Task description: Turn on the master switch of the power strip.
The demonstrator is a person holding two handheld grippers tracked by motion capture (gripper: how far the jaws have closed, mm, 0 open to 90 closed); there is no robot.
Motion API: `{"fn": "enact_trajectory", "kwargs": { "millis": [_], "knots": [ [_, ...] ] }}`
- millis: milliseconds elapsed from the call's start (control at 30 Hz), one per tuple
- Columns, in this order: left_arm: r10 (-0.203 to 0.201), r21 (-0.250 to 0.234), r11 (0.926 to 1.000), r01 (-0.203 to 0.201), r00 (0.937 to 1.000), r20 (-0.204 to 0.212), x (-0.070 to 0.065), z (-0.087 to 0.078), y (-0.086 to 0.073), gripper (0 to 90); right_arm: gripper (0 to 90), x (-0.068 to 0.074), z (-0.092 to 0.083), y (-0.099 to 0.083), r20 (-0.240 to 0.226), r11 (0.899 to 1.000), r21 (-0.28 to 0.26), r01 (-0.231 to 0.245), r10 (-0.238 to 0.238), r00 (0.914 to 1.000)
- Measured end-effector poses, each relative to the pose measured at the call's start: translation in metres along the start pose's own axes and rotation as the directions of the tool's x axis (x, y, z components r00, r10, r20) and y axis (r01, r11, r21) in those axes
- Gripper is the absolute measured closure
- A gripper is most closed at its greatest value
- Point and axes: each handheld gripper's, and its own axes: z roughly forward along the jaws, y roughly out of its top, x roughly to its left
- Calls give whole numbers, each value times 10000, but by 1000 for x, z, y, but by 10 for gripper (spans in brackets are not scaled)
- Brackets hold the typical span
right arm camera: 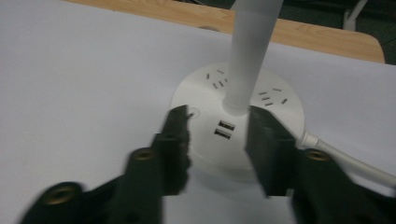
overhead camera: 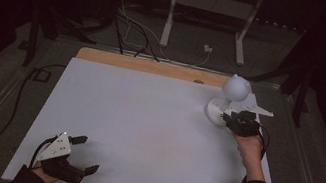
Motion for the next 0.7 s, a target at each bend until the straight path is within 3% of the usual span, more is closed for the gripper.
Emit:
{"fn": "enact_trajectory", "kwargs": {
  "millis": [33, 67, 133, 167, 200, 367, 533, 700],
  "knots": [
    [-9, -12, 10000, 9, 10000, 3, 0, 0, 0, 2, 507, 1, -1, 0, -23, 10000, 32, -47, 47, 10000],
    [-9, -12, 10000, 9, 10000, 3, 0, 0, 0, 2, 507, 1, -1, 0, -23, 10000, 32, -47, 47, 10000],
    [-10, -26, 10000, 10, 10000, 3, 0, 0, 0, 2, 337, 1, -3, 0, 3, 9998, 70, -200, 200, 9998],
    [-18, -25, 10000, 18, 10000, 2, 0, 0, 0, 2, 337, 1, -3, 0, 3, 9998, 70, -200, 200, 9998],
    [-30, -26, 10000, 30, 10000, -7, 0, 0, 0, 2, 232, 1, -4, 0, -90, 9995, 94, -317, 318, 9995],
    [-24, -29, 10000, 24, 10000, -10, 0, 0, 0, 2, 53, 3, -5, -1, -669, 9987, 386, -338, 364, 9971],
    [-18, -6, 10000, 18, 10000, -22, 0, 0, 0, 2, 0, 9, -10, 0, -1185, 9984, 512, -244, 303, 9925],
    [-13, -21, 10000, 13, 10000, -20, 0, 0, 0, 2, 0, 17, -16, 0, -1322, 9979, 634, 110, -25, 9912]
  ]
}}
